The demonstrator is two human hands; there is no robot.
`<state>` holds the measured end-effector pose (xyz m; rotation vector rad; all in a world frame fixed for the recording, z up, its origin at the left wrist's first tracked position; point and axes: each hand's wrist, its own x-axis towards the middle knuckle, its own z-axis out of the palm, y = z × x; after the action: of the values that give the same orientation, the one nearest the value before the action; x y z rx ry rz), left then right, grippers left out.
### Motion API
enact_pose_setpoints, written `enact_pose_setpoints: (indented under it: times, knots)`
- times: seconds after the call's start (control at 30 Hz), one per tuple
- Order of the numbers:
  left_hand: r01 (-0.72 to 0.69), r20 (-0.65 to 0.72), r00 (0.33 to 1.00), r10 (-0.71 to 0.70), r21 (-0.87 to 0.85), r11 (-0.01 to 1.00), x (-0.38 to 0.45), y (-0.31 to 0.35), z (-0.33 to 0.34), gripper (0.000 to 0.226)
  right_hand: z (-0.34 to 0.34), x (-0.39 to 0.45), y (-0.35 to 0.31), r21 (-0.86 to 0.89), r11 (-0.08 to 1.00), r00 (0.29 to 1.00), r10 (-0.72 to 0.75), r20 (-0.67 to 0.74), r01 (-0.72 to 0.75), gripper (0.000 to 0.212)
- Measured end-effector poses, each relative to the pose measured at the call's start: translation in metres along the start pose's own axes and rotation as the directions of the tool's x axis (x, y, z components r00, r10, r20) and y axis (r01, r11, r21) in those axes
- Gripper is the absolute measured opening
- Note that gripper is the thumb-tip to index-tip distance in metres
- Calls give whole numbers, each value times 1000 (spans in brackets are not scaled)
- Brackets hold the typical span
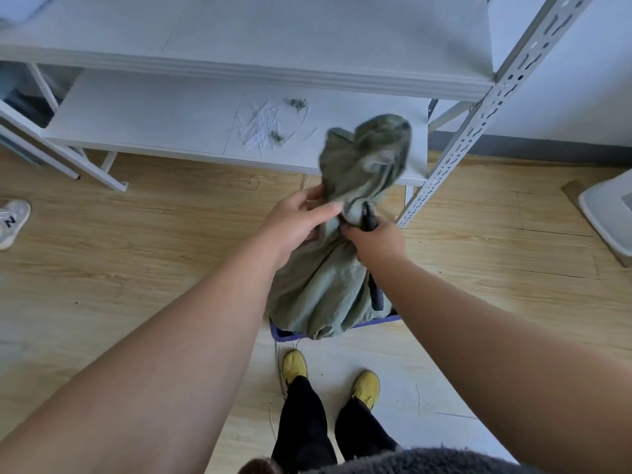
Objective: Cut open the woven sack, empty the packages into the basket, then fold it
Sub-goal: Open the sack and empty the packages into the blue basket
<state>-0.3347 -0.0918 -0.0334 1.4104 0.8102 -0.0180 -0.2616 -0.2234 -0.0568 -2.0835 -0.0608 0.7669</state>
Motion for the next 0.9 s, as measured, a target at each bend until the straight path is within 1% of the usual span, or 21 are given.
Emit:
enact_pose_setpoints:
  times: [0.03, 0.07, 0.1, 0.13, 0.17, 0.2, 0.27, 0.33, 0.37, 0.43, 0.47, 0.53, 0.57, 0.6, 0.67, 0.7, 0.73, 0.8, 0.83, 0.87, 0.9]
  knots:
    - [-11, -10, 1000, 13, 105, 994, 1, -9, -9, 59, -3, 3, 1, 38, 999, 999, 31, -18, -30, 21]
    - [19, -33, 999, -10, 269, 963, 2, -22, -18, 64, -6, 5, 2, 64, 996, 998, 56, -20, -54, 19]
    - [84, -45, 996, -71, 420, 904, 2, -37, -26, 68, -8, 6, 1, 77, 994, 997, 76, -12, -75, 18]
    - [144, -39, 989, -146, 532, 834, -1, -53, -31, 72, -9, 7, 0, 85, 992, 996, 90, -1, -89, 18]
    - [177, -23, 978, -205, 601, 780, -3, -68, -33, 73, -10, 7, -2, 92, 991, 995, 99, 12, -100, 19]
    - [171, 1, 975, -223, 642, 748, -6, -78, -32, 70, -10, 7, -4, 101, 989, 994, 107, 26, -109, 21]
    - [129, 8, 984, -180, 670, 731, -8, -84, -24, 53, -10, 8, -8, 113, 986, 992, 119, 51, -124, 24]
    - [102, -42, 994, -102, 713, 694, -3, -79, -13, 29, -11, 8, -11, 112, 987, 992, 114, 51, -119, 26]
    - [90, -63, 996, -64, 745, 661, 1, -74, -10, 25, -11, 9, -12, 115, 987, 993, 109, 42, -113, 26]
    - [84, -95, 995, -16, 770, 632, 9, -65, -7, 23, -15, 10, -15, 140, 986, 995, 95, 5, -95, 27]
    - [84, -118, 993, 8, 750, 656, 12, -60, -6, 22, -17, 12, -15, 163, 983, 996, 90, -19, -85, 29]
    - [28, -176, 978, 109, 633, 774, 16, -54, -9, 21, -21, 13, -18, 230, 970, 994, 93, -59, -77, 32]
    - [-5, -189, 972, 140, 578, 816, 17, -53, -10, 18, -23, 13, -21, 259, 963, 993, 95, -74, -72, 33]
    - [-25, -149, 980, 135, 577, 816, 18, -53, -10, 16, -24, 14, -23, 270, 961, 993, 89, -82, -64, 33]
    - [-47, -17, 997, 79, 677, 735, 17, -57, -9, 13, -26, 14, -27, 234, 972, 994, 57, -90, -34, 33]
    - [-53, -13, 996, 86, 692, 720, 17, -55, -9, 15, -27, 13, -30, 220, 975, 994, 33, -101, -10, 33]
    - [-63, -61, 988, 139, 670, 740, 18, -50, -8, 17, -27, 12, -32, 221, 975, 992, 7, -123, 21, 32]
    - [-100, -229, 935, 270, 560, 823, 18, -35, -7, 20, -29, 13, -36, 230, 970, 981, -40, -189, 83, 33]
    - [-115, -232, 932, 277, 538, 835, 19, -30, -8, 20, -31, 14, -37, 225, 969, 976, -50, -212, 99, 34]
    - [-105, -151, 961, 233, 579, 808, 19, -28, -7, 19, -33, 14, -38, 216, 971, 975, -50, -217, 98, 33]
    - [-90, -46, 987, 154, 635, 767, 18, -27, -6, 18, -34, 14, -38, 206, 974, 976, -46, -211, 90, 32]
